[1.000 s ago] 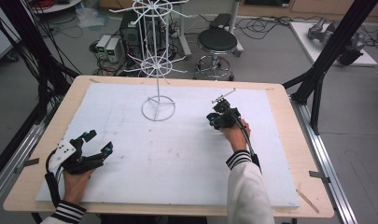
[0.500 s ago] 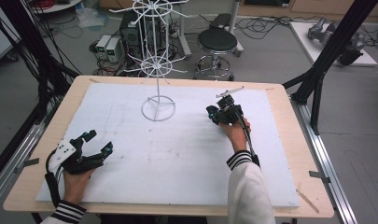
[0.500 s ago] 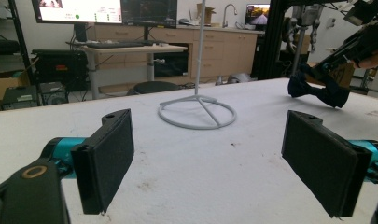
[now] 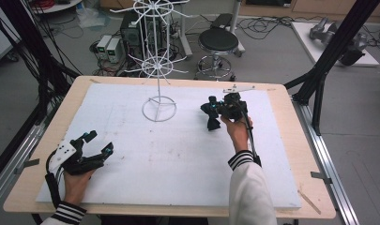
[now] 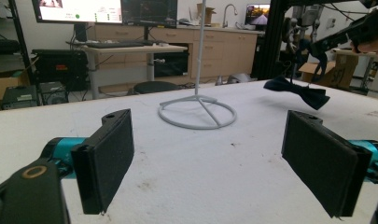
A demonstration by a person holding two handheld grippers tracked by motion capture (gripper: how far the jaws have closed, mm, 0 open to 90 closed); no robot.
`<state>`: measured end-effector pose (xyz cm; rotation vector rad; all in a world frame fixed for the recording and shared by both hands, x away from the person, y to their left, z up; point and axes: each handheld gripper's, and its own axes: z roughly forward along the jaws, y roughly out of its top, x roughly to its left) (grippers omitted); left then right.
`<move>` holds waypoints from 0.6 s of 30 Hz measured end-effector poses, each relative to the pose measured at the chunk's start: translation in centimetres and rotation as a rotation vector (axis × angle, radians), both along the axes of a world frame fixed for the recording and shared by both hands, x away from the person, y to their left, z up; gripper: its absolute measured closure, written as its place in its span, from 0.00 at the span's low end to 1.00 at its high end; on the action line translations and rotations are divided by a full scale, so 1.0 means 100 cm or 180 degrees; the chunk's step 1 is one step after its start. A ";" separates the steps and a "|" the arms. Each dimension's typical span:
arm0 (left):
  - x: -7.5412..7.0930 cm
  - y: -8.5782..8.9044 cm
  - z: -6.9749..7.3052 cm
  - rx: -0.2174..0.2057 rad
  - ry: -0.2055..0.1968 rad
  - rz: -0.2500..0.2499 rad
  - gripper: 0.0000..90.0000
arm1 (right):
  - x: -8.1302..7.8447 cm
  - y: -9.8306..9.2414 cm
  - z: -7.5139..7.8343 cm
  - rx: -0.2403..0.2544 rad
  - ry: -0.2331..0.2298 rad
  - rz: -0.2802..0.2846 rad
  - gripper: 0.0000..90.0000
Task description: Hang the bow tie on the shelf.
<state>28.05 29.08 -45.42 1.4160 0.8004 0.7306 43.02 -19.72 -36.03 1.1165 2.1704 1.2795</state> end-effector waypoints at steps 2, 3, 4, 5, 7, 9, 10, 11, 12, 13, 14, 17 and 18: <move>0.000 0.000 0.000 0.0000 0.0000 0.0000 0.19 | -0.001 -0.001 0.003 0.0102 -0.0132 0.0016 0.98; 0.000 0.000 0.000 -0.0001 0.0001 0.0002 0.19 | -0.003 0.000 0.005 0.0157 -0.0182 0.0004 0.98; 0.000 0.000 0.000 -0.0001 0.0000 0.0001 0.19 | -0.004 0.000 0.007 0.0207 -0.0251 0.0001 0.98; 0.000 0.000 0.000 0.0002 0.0000 0.0001 0.19 | -0.005 0.000 0.009 0.0255 -0.0324 -0.0009 0.98; 0.000 0.000 0.000 0.0003 0.0000 0.0000 0.19 | -0.007 -0.001 0.012 0.0421 -0.0387 -0.0034 0.98; 0.000 0.000 0.000 0.0005 0.0001 0.0001 0.19 | -0.009 -0.001 0.014 0.0497 -0.0464 -0.0063 0.98; 0.000 0.000 0.000 0.0007 0.0000 0.0001 0.19 | -0.010 -0.001 0.015 0.0510 -0.0509 -0.0059 0.98; 0.000 0.000 0.000 0.0004 0.0000 -0.0001 0.19 | -0.011 -0.001 0.016 0.0519 -0.0545 -0.0062 0.98; 0.000 0.000 0.000 0.0004 0.0000 -0.0001 0.19 | -0.011 -0.001 0.017 0.0522 -0.0588 -0.0057 0.98; 0.000 0.000 0.000 0.0005 0.0001 0.0000 0.19 | -0.012 -0.002 0.018 0.0555 -0.0615 -0.0027 0.98; 0.000 0.000 0.000 0.0007 0.0001 -0.0001 0.19 | -0.012 -0.001 0.019 0.0601 -0.0635 -0.0015 0.98; 0.000 0.000 0.000 0.0007 -0.0003 -0.0005 0.19 | -0.013 -0.002 0.022 0.0706 -0.0719 -0.0001 0.98; 0.000 0.000 0.000 0.0007 -0.0002 -0.0005 0.19 | -0.013 -0.002 0.023 0.0719 -0.0729 -0.0013 0.98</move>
